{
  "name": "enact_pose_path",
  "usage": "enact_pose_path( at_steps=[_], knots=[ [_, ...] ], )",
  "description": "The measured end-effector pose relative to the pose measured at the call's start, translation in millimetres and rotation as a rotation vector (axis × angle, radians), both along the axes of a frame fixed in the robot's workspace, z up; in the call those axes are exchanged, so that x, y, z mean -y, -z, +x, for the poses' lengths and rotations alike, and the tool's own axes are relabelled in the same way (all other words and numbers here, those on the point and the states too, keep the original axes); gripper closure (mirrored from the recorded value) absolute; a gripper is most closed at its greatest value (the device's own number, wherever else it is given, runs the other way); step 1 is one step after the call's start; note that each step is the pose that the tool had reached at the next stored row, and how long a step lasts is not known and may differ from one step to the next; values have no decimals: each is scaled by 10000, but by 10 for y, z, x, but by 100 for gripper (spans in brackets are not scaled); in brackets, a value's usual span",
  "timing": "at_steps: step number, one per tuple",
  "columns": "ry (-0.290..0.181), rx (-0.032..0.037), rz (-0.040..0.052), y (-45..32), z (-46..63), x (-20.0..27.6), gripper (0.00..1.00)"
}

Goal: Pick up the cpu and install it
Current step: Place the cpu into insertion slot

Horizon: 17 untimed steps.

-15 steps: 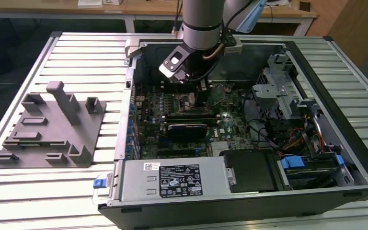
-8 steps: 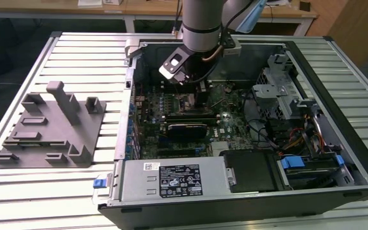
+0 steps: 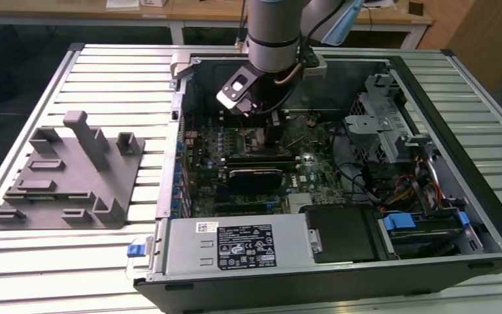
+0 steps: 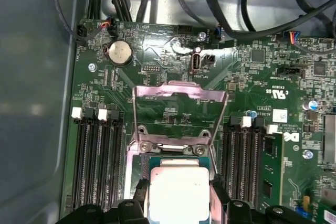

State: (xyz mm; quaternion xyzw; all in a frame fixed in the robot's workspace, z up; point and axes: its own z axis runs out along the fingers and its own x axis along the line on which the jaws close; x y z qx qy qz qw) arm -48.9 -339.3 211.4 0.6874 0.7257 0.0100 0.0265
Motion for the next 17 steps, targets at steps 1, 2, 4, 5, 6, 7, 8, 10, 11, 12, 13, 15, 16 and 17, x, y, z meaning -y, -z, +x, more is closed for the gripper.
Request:
enact_pose_path(
  at_steps=[1, 2, 4, 5, 6, 7, 8, 10, 11, 12, 13, 15, 16, 17],
  knots=[
    [5, 0, -1, 10, -3, -3, 46],
    [12, 0, -1, 19, -6, -6, 46],
    [25, 0, -1, 35, -15, -13, 46],
    [31, 1, -2, 40, -19, -15, 46],
    [39, 0, -2, 44, -24, -16, 46],
    [47, 0, -3, 46, -28, -16, 46],
    [56, -1, -3, 50, -30, -17, 46],
    [105, 0, -1, 61, -31, -17, 46],
    [159, 0, -2, 66, -31, -17, 46],
    [222, -1, -2, 72, -32, -17, 46],
    [288, 0, -2, 77, -32, -17, 46],
    [377, -1, -4, 79, -34, -17, 46],
    [377, -2, -4, 79, -34, -17, 46],
    [377, -1, -4, 79, -33, -17, 46]
  ],
)
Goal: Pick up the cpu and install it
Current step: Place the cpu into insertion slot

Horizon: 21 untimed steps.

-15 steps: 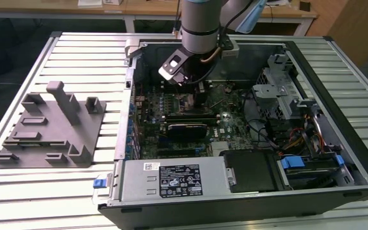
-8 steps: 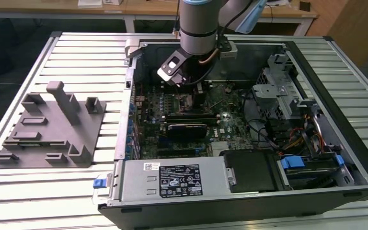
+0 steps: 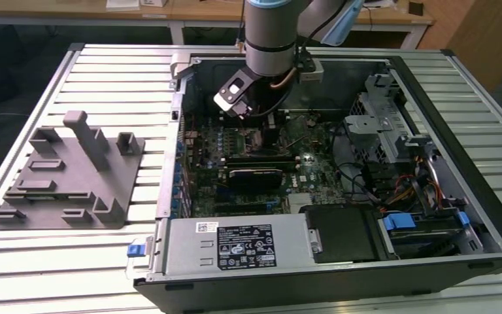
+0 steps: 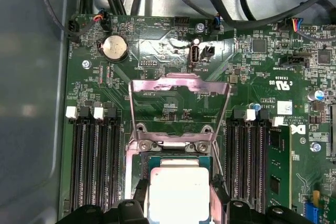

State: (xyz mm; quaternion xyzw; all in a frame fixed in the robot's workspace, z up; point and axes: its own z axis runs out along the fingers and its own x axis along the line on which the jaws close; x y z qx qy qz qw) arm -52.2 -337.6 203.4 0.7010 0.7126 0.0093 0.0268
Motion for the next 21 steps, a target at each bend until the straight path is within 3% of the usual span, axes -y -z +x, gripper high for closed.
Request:
enact_pose_path(
  at_steps=[11, 21],
  knots=[
    [44, 1, 2, 39, -20, -1, 46],
    [81, 1, 2, 67, -20, -36, 46]
  ],
)
